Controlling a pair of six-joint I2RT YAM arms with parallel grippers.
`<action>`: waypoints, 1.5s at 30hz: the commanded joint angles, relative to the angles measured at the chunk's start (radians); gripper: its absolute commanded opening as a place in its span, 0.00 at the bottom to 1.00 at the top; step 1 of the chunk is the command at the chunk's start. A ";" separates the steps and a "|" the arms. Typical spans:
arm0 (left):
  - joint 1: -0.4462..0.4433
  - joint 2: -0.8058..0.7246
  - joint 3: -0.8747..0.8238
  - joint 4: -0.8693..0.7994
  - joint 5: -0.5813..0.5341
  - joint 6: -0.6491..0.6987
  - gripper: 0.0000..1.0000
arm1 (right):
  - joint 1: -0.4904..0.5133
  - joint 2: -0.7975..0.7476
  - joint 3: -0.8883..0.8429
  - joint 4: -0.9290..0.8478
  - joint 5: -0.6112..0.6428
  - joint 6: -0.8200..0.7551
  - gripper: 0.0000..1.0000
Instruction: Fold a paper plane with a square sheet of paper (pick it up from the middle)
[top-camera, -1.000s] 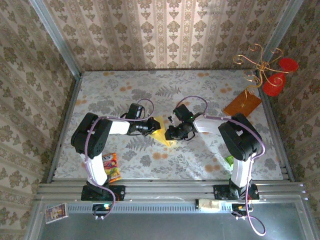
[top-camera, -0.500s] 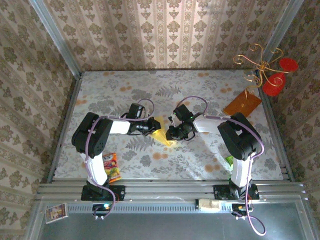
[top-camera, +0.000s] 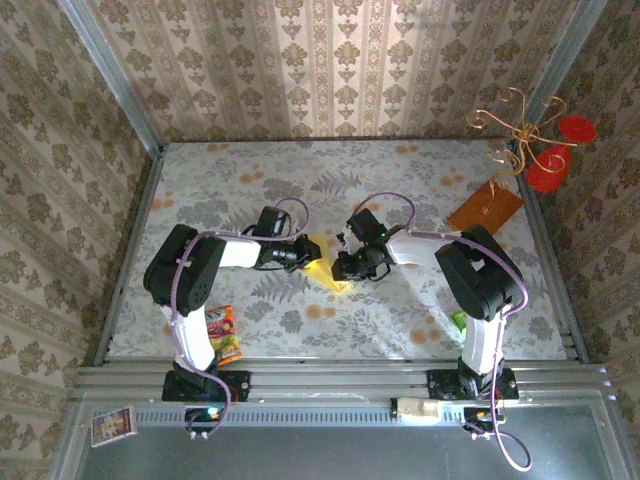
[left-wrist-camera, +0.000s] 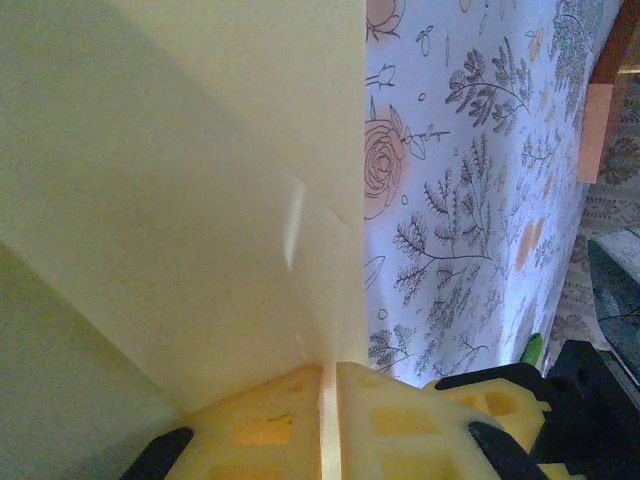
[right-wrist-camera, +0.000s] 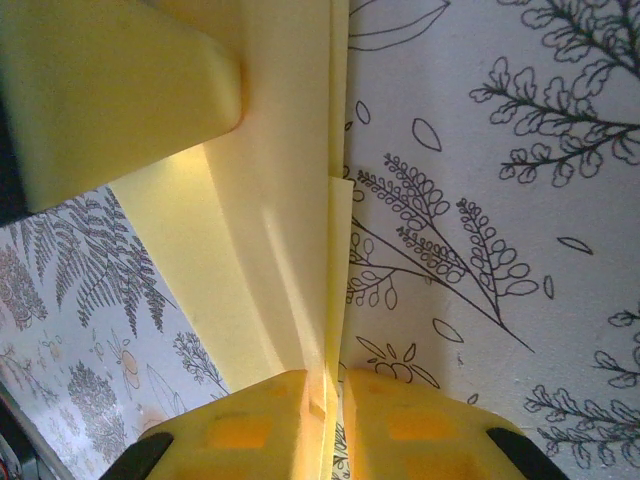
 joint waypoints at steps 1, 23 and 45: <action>0.005 0.031 0.038 -0.062 -0.002 0.043 0.13 | 0.011 0.040 -0.015 -0.038 0.016 0.006 0.18; -0.012 0.101 0.149 -0.393 -0.148 0.134 0.12 | 0.003 -0.171 -0.073 0.038 0.134 0.074 0.25; -0.022 0.116 0.164 -0.425 -0.157 0.159 0.10 | 0.097 -0.025 0.031 0.130 0.068 0.090 0.03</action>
